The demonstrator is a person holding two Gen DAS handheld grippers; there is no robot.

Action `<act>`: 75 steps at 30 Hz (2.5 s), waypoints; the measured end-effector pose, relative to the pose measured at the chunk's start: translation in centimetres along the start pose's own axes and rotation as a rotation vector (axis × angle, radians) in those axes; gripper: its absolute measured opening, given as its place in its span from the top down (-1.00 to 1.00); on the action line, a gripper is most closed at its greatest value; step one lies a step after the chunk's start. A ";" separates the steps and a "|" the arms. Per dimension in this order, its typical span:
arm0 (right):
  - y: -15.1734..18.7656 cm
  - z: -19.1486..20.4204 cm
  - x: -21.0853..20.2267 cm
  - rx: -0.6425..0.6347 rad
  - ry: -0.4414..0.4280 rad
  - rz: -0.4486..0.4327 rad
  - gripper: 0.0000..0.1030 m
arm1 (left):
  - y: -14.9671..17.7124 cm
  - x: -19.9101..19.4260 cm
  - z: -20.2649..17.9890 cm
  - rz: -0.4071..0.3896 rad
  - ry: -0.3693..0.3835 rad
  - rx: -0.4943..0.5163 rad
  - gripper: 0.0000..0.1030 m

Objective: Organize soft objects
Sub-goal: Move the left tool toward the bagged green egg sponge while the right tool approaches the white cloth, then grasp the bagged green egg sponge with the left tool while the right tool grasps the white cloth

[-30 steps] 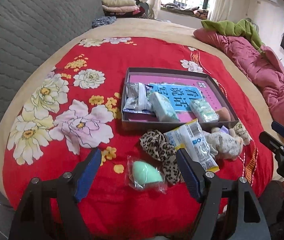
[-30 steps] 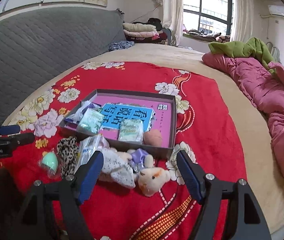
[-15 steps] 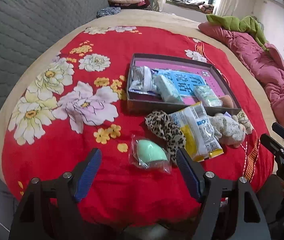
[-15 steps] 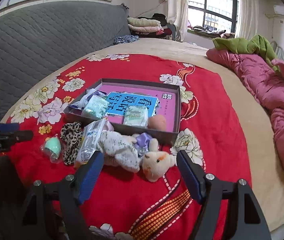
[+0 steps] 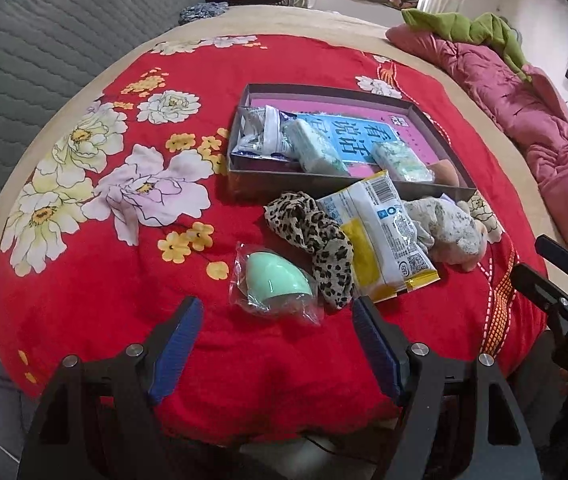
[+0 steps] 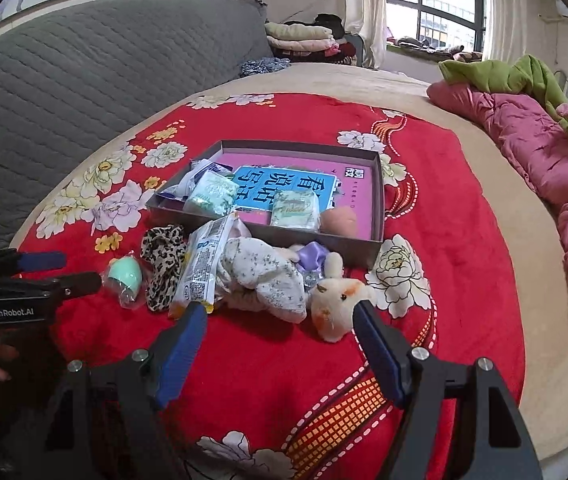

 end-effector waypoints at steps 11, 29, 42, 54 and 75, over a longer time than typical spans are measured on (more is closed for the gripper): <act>1.0 -0.1 0.9 0.016 -0.008 0.020 -0.46 | 1.0 1.0 -0.3 0.029 0.019 -0.018 -0.52; 2.8 -0.4 3.3 -0.001 0.007 0.045 -0.46 | 1.8 4.6 1.6 0.080 0.010 -0.135 -0.52; 3.0 -1.2 6.4 -0.043 0.040 0.066 -0.46 | 2.3 7.3 1.4 0.128 0.036 -0.194 -0.51; 2.1 0.0 8.7 -0.127 0.073 0.042 -0.36 | 2.3 7.7 1.9 0.123 0.038 -0.253 -0.52; 1.4 0.3 6.1 -0.033 -0.059 -0.004 0.73 | 1.9 8.5 3.0 0.119 -0.008 -0.283 -0.23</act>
Point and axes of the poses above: each gripper's, at about its wrist camera, not at the fingertips, and x roughly the way its jaws point, z to its left, y to its underside, the point moved 9 cm from there along x, roughly the way its jaws point, and after that the axes turned 15 degrees about -z, right-handed, at the moved point
